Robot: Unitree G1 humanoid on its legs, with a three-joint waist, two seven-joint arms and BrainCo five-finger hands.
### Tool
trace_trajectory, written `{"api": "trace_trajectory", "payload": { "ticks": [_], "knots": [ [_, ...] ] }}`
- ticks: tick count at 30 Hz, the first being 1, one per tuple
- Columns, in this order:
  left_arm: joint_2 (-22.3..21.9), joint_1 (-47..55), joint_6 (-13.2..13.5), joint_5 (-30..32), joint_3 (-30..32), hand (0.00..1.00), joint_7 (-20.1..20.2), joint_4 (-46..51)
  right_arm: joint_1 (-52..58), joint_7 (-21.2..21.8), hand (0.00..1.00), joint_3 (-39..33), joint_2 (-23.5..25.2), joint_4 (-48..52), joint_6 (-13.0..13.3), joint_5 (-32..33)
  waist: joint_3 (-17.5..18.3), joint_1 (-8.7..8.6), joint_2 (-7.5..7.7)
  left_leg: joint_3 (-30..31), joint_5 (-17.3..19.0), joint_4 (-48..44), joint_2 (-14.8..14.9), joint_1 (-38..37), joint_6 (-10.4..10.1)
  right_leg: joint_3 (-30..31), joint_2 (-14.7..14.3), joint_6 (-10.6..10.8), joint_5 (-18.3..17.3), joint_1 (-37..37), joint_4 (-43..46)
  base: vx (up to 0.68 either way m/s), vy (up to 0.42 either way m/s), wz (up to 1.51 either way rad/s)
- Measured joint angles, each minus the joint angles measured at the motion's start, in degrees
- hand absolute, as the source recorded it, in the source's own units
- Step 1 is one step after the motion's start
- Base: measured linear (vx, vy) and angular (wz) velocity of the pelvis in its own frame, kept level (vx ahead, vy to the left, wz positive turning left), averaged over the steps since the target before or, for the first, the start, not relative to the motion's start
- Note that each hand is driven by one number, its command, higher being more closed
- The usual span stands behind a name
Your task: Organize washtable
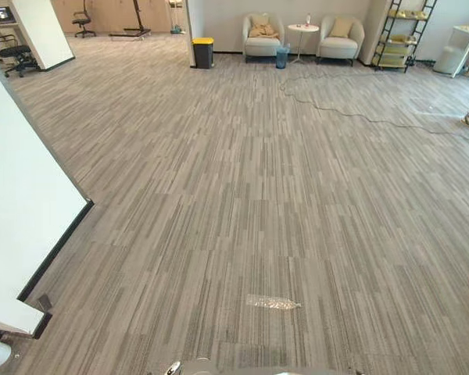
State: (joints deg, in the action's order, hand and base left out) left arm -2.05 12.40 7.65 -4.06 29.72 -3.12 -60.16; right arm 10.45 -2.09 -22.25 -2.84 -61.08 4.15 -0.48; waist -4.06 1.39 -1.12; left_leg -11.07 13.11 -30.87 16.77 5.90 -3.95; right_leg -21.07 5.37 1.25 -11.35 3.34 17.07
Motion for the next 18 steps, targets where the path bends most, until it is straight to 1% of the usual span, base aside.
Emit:
{"api": "trace_trajectory", "payload": {
  "ticks": [1,2,3,4,6,7,9,11,12,13,14,15,17,18],
  "knots": [
    [0.02,0.09,0.19,-0.15,-0.89,0.0,-0.5,-0.44,-0.4,-0.29,0.0,-0.4,-1.06,-1.51,-0.01,-0.05,0.32,0.3,-0.71,1.9,-4.57,10.84,-1.67,-1.79,-3.93,1.51,-0.12,1.62,0.49,0.5,-1.05,0.16,0.19,-0.32],
    [0.3,0.05,0.25,-0.24,-1.19,0.0,-0.66,-0.99,-0.8,-0.4,0.0,-0.38,-0.87,-2.35,-0.08,-0.04,0.68,0.84,-0.68,1.43,-5.34,12.7,-2.95,-3.13,-3.25,2.56,0.36,2.29,1.23,1.01,-2.09,0.18,0.175,-0.24],
    [1.32,-0.01,0.4,-0.22,-2.54,0.0,-0.76,-1.42,-0.93,-0.32,0.0,-0.23,-0.57,-3.21,-0.05,-0.1,0.92,0.69,0.05,1.27,-6.04,15.65,-4.41,-5.0,-2.89,4.15,0.88,2.82,2.54,1.85,-4.52,0.17,0.144,-0.05],
    [2.99,-0.23,0.47,-0.18,-4.61,0.0,-0.67,-1.84,-0.99,-0.27,0.0,-0.26,0.26,-3.65,-0.03,-0.14,1.23,0.57,1.62,0.64,-6.76,17.67,-6.09,-6.02,-2.65,5.17,2.01,3.31,3.37,2.98,-7.08,0.19,0.169,-0.01],
    [3.77,-0.44,0.42,0.16,-5.49,0.0,-0.64,-2.69,-1.17,-0.26,0.0,-0.18,0.34,-4.34,0.02,-0.15,1.26,0.56,2.14,0.02,-6.76,18.29,-6.79,-6.86,-2.63,5.7,2.55,3.81,4.16,3.57,-8.06,0.1,0.123,-0.12],
    [4.13,-0.69,0.44,0.29,-6.57,0.0,-0.63,-3.45,-1.44,-0.24,0.0,0.26,0.15,-4.47,0.07,-0.17,1.27,0.72,2.08,-0.58,-6.82,19.32,-7.26,-7.96,-2.53,7.01,2.77,3.81,5.07,4.05,-9.05,0.05,0.083,-0.18],
    [4.87,-0.93,0.44,0.41,-8.87,0.0,-0.41,-3.69,-1.65,-0.17,0.0,0.32,0.1,-4.93,0.51,-0.22,1.25,0.62,2.1,-1.03,-7.63,21.6,-8.01,-9.1,-1.89,7.66,3.1,4.07,5.48,4.35,-10.03,0.02,0.063,-0.14],
    [7.11,-2.77,0.11,0.54,-15.04,0.0,0.39,-3.76,-1.85,-0.12,0.0,0.98,-0.13,-5.27,0.51,-0.24,1.27,0.11,2.03,-1.78,-10.69,27.09,-9.02,-10.92,-1.87,8.55,3.31,4.17,5.54,3.97,-11.42,-0.04,0.004,-0.1],
    [7.57,-3.16,0.17,0.51,-16.64,0.0,0.61,-3.78,-2.07,-0.09,0.0,1.55,-0.33,-5.41,0.51,-0.24,1.27,-0.31,1.91,-1.78,-11.68,28.73,-9.19,-11.41,-1.9,8.55,3.28,4.26,5.6,3.74,-11.44,-0.05,-0.022,-0.03],
    [7.98,-3.33,0.08,0.18,-17.41,0.0,1.03,-3.82,-2.26,0.32,0.0,2.34,-0.77,-5.59,0.43,-0.5,1.53,-0.5,1.89,-1.89,-12.66,30.37,-9.26,-12.0,-1.93,8.67,3.15,4.46,5.71,3.41,-11.36,-0.06,-0.028,-0.05],
    [7.8,-3.74,0.64,0.21,-17.94,0.0,1.68,-3.88,-2.09,0.82,0.0,3.02,-1.56,-5.99,0.4,-0.85,1.8,-0.83,1.35,-1.91,-13.99,33.01,-9.31,-12.9,-2.0,8.73,2.86,4.78,5.91,3.04,-11.43,-0.07,-0.036,-0.09],
    [6.78,-3.69,1.72,0.17,-17.74,0.0,1.85,-3.86,-1.69,0.89,0.0,2.83,-2.06,-6.38,0.37,-1.22,1.68,-0.77,1.07,-1.66,-14.66,34.5,-9.35,-13.25,-1.92,8.52,2.71,4.79,5.92,2.58,-11.42,-0.07,-0.039,-0.02],
    [6.13,-3.12,2.29,-0.06,-17.82,0.0,1.55,-3.61,-0.5,0.73,0.0,2.25,-2.44,-6.61,0.44,-1.12,1.86,-0.73,0.1,-0.47,-15.42,35.51,-9.64,-13.17,-1.81,7.54,2.81,4.84,5.88,2.65,-11.58,-0.04,-0.025,0.19],
    [6.06,-2.72,2.3,-0.15,-17.82,0.0,1.52,-3.62,-0.32,0.75,0.0,2.33,-2.55,-6.62,0.49,-1.14,1.91,-0.71,0.0,-0.17,-15.6,35.76,-9.71,-13.17,-1.73,7.34,2.83,4.84,5.88,2.73,-11.56,-0.01,-0.008,0.17]
  ]
}}
